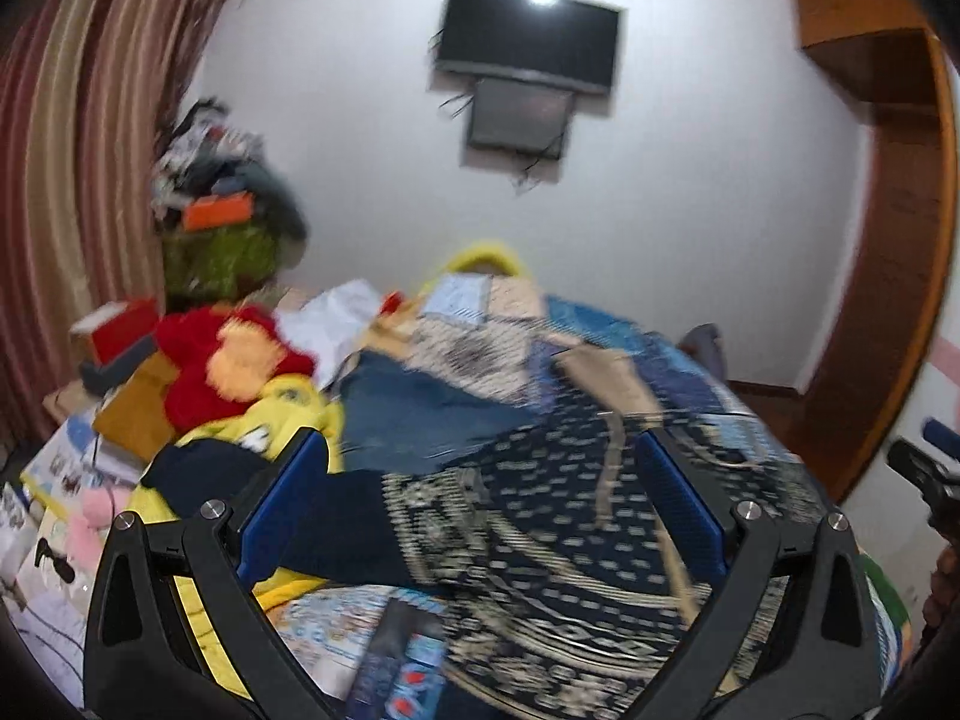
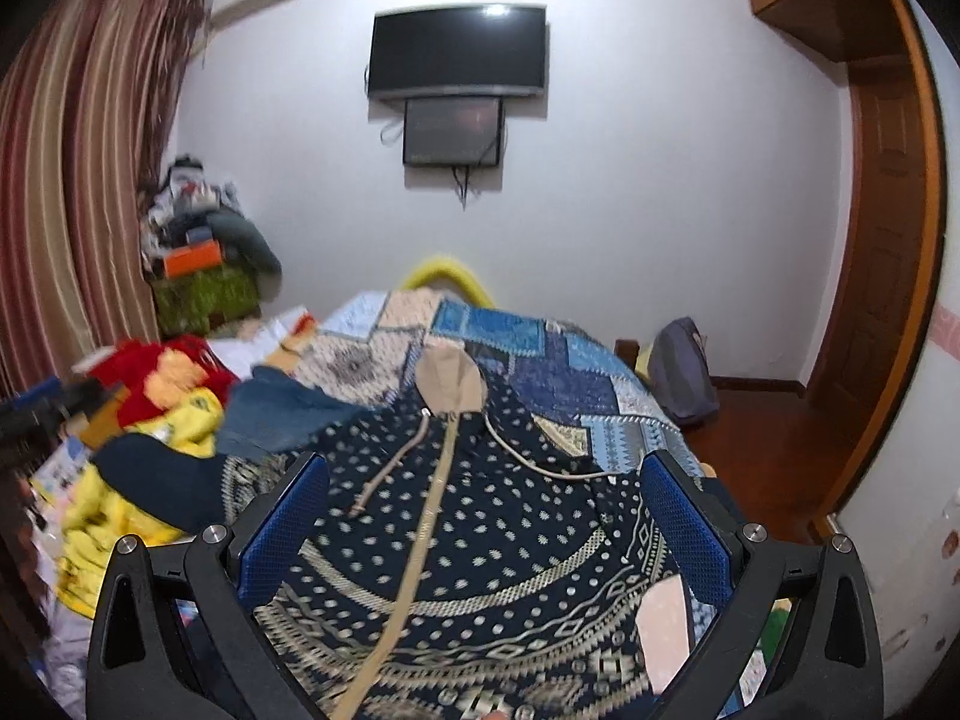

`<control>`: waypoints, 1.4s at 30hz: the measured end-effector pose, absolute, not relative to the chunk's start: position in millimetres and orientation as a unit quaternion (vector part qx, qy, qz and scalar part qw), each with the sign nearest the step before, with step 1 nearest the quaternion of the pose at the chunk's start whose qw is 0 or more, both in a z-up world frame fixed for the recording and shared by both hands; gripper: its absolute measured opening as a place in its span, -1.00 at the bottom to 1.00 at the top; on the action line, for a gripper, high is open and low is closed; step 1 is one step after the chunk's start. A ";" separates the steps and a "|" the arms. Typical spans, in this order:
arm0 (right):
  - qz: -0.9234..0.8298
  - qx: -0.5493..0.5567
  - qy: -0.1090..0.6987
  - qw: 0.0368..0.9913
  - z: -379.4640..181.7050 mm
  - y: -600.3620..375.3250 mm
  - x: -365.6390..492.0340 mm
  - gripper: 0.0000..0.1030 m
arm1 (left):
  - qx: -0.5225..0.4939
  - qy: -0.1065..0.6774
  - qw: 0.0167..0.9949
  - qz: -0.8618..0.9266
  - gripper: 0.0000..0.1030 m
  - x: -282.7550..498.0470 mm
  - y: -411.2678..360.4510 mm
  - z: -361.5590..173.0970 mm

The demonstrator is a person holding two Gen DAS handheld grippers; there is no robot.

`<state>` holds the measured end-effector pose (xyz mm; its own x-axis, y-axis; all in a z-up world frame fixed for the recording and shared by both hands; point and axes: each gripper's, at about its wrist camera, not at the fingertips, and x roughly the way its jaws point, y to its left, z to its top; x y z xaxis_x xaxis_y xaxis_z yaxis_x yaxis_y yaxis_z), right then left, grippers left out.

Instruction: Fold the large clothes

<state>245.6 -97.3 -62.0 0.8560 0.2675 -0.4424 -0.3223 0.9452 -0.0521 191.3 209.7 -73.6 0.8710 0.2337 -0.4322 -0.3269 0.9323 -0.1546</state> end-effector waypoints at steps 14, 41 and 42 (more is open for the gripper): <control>0.191 -0.042 0.412 0.890 -200.9 -57.7 404.9 1.00 | -0.281 0.374 0.867 0.173 0.99 221.5 367.4 -237.1; 0.191 0.041 0.458 0.867 -219.6 -101.9 414.6 1.00 | -0.225 0.326 0.884 0.247 -0.95 270.9 407.4 -185.6; 0.191 0.042 0.456 0.869 -215.8 -106.3 412.7 1.00 | -0.215 0.316 0.895 0.232 -0.95 277.1 394.2 -168.6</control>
